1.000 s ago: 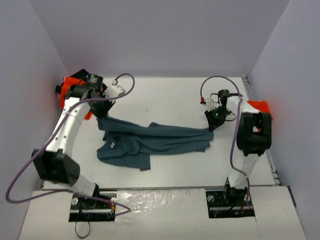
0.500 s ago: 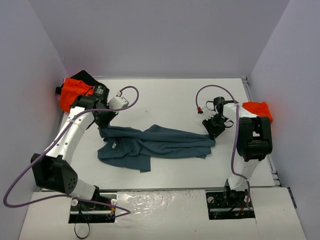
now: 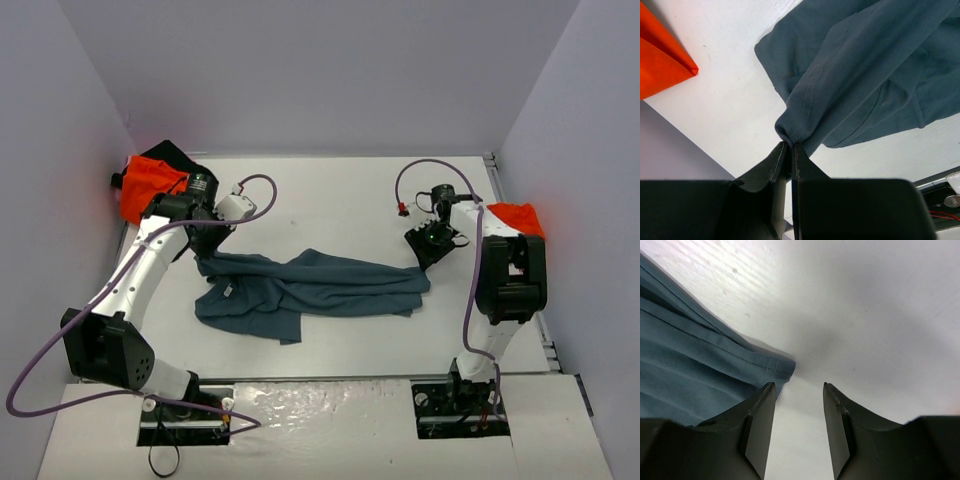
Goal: Fold and stack the t-shirts
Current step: Flatten out the tshirt
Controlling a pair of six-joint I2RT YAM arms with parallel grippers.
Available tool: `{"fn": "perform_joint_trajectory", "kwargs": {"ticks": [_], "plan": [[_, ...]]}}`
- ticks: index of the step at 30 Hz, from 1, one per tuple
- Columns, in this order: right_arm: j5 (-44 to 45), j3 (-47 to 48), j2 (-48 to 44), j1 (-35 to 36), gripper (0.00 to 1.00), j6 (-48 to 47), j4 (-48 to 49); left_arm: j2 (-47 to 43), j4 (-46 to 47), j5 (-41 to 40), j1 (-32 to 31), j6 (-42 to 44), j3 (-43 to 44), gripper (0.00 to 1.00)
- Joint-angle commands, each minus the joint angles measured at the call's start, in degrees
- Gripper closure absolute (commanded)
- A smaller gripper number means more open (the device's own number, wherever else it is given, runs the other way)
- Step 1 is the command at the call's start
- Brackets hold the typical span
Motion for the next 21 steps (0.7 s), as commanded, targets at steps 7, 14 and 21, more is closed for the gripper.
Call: {"fn": "perform_joint_trajectory", "kwargs": {"ticks": [7, 14, 21], "plan": [[-7.8, 7.0, 2.8, 0.5, 0.62, -0.4, -2.3, -2.0, 1.4, -1.6, -0.3, -0.8, 1.8, 1.0], [-7.6, 6.7, 4.5, 0.6, 0.62, -1.1, -2.9, -1.9, 1.5, -2.0, -0.3, -0.7, 1.8, 1.0], [-7.1, 5.5, 5.1, 0.4, 0.62, -1.9, -3.1, -1.6, 1.3, -2.0, -0.3, -0.6, 2.1, 1.0]]}}
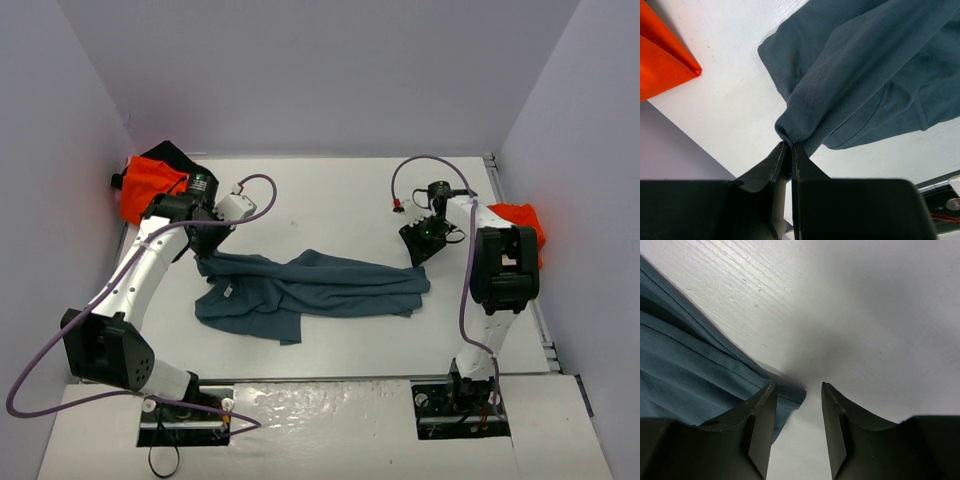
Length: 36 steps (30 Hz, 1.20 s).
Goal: Fold and stack the t-shirts
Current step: Flatten out the tshirt
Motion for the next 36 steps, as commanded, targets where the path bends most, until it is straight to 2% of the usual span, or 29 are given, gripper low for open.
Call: {"fn": "perform_joint_trajectory", "kwargs": {"ticks": [1, 12, 36], "plan": [[-0.5, -0.3, -0.2, 0.0, 0.62, -1.5, -2.0, -1.6, 0.7, -1.5, -0.2, -0.6, 2.1, 1.0], [-0.9, -4.1, -3.4, -0.9, 0.61, -3.1, -2.8, -1.7, 1.0, -2.0, -0.2, -0.6, 1.8, 1.0], [-4.6, -0.8, -7.7, -2.4, 0.62, -2.9, -3.9, -1.4, 1.4, -3.2, -0.3, -0.6, 2.0, 1.0]]}}
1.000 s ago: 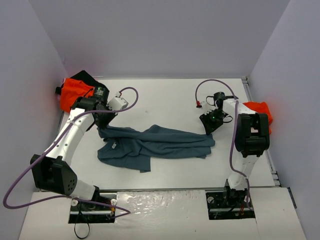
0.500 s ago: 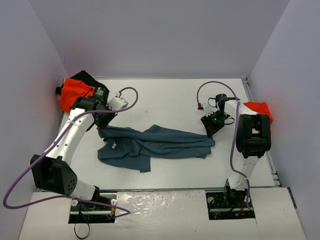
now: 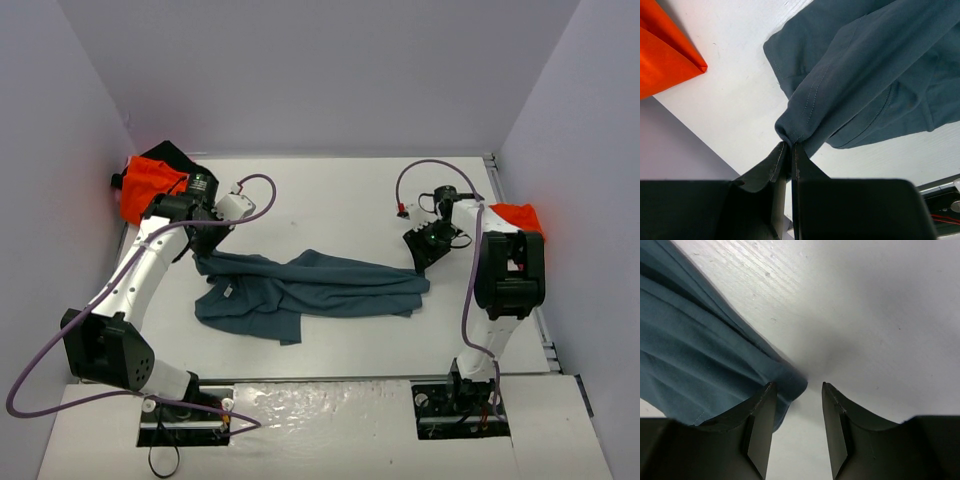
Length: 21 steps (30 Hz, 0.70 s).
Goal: Fold and stack the t-shirts
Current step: Flatten out the tshirt
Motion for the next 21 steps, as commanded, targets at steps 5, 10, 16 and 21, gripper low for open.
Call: {"fn": "perform_joint_trajectory", "kwargs": {"ticks": [5, 10, 16, 21], "plan": [[-3.4, 3.4, -6.1, -0.4, 0.61, -0.9, -4.2, -1.4, 1.2, -1.7, -0.3, -0.5, 1.8, 1.0], [-3.7, 2.0, -4.6, -0.4, 0.61, -1.4, -4.2, -1.4, 1.4, -1.8, -0.3, -0.6, 1.5, 1.0], [-3.9, 1.5, -2.8, -0.4, 0.61, -1.7, -3.8, -1.3, 1.2, -1.9, -0.3, -0.5, 1.7, 1.0], [-3.2, 1.3, -1.8, -0.4, 0.61, -1.8, -3.7, -1.4, 1.1, -2.0, -0.3, -0.5, 1.5, 1.0]]}}
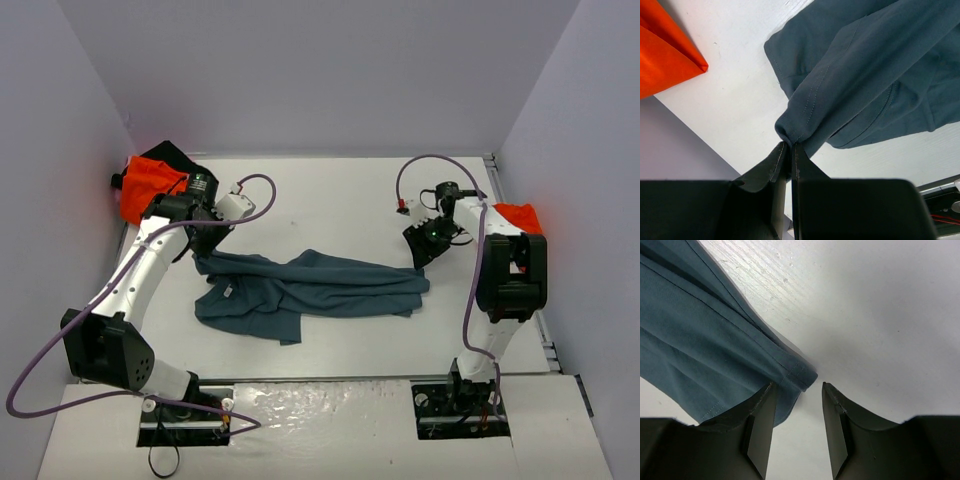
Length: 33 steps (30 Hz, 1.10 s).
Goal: Fold and stack the t-shirts
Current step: Flatten out the tshirt
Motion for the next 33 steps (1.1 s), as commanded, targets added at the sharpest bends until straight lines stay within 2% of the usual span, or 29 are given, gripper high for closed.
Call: {"fn": "perform_joint_trajectory", "kwargs": {"ticks": [1, 20, 21, 22, 23, 25, 33], "plan": [[-0.4, -0.4, 0.2, -0.4, 0.61, -0.7, -1.8, -1.4, 1.2, -1.8, -0.3, -0.5, 1.4, 1.0], [0.2, -2.1, 4.1, -2.0, 0.63, -1.5, -1.1, -0.6, 1.2, -2.0, -0.3, -0.5, 1.7, 1.0], [0.1, -2.1, 4.2, -2.1, 0.67, -1.5, -1.1, -0.6, 1.2, -2.0, -0.3, -0.5, 1.8, 1.0], [0.0, -2.0, 4.4, -2.1, 0.75, -1.7, -1.1, -0.6, 1.2, -2.0, -0.3, -0.5, 1.8, 1.0], [-0.2, -1.9, 4.7, -2.1, 0.86, -1.7, -1.1, -0.4, 1.2, -1.9, -0.3, -0.5, 1.8, 1.0], [-0.4, -1.6, 5.2, -2.0, 0.98, -1.6, -1.1, -0.3, 1.3, -1.9, -0.3, -0.5, 1.8, 1.0], [-1.8, -0.8, 4.8, -1.8, 1.0, -1.5, -0.9, -0.9, 1.4, -2.0, -0.3, -0.6, 1.6, 1.0]]}}
